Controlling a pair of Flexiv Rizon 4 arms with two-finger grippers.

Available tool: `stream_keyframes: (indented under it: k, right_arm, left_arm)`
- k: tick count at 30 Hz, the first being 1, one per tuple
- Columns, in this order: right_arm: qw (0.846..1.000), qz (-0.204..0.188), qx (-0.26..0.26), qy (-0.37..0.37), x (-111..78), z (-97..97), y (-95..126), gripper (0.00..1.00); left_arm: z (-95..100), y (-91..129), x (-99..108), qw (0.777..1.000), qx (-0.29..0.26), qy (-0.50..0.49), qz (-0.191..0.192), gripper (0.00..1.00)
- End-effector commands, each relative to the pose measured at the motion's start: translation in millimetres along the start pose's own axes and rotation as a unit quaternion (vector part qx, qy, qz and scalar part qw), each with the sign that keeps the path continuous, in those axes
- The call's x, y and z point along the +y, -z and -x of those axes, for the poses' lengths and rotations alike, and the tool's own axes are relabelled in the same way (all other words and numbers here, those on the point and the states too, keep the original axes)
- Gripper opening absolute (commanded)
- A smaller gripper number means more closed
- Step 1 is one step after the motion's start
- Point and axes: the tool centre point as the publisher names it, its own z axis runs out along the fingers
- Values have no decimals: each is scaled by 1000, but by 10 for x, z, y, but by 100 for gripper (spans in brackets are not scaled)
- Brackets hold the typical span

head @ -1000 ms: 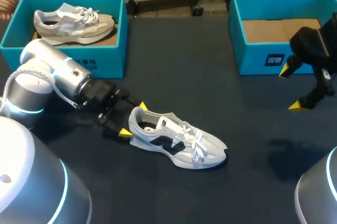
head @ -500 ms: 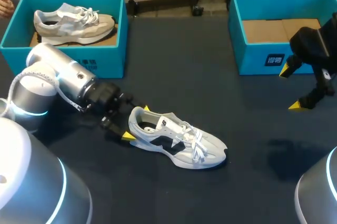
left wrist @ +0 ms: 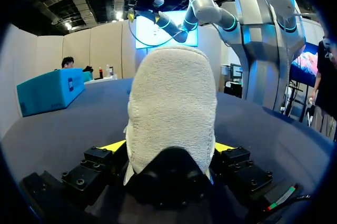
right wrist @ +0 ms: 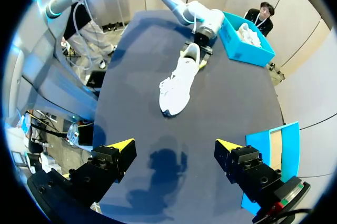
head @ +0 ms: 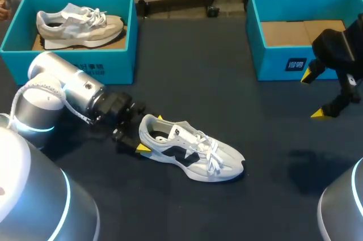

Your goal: Take the shoe out of the shoebox, open the shoe tongue, remove and reinsert the insole, then place the shoe into the shoebox

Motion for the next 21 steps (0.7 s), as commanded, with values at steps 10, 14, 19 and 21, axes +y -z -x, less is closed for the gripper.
stream_keyframes:
  k: [10, 14, 19, 21]
  right_arm:
    - [1000, -2, 2, 0, 12, 25, -8, 100]
    - [1000, -2, 2, 0, 12, 25, -8, 100]
    - [1000, -2, 2, 0, 12, 25, -8, 100]
    - [1000, -2, 2, 0, 12, 25, -8, 100]
  left_arm:
    - [-88, 0, -47, 999, -29, 23, -8, 0]
    - [-78, 35, -86, 997, -68, 27, -18, 0]
    - [-58, 75, -87, 994, -100, 30, -21, 0]
    - [-52, 95, -87, 993, -113, 31, -23, 0]
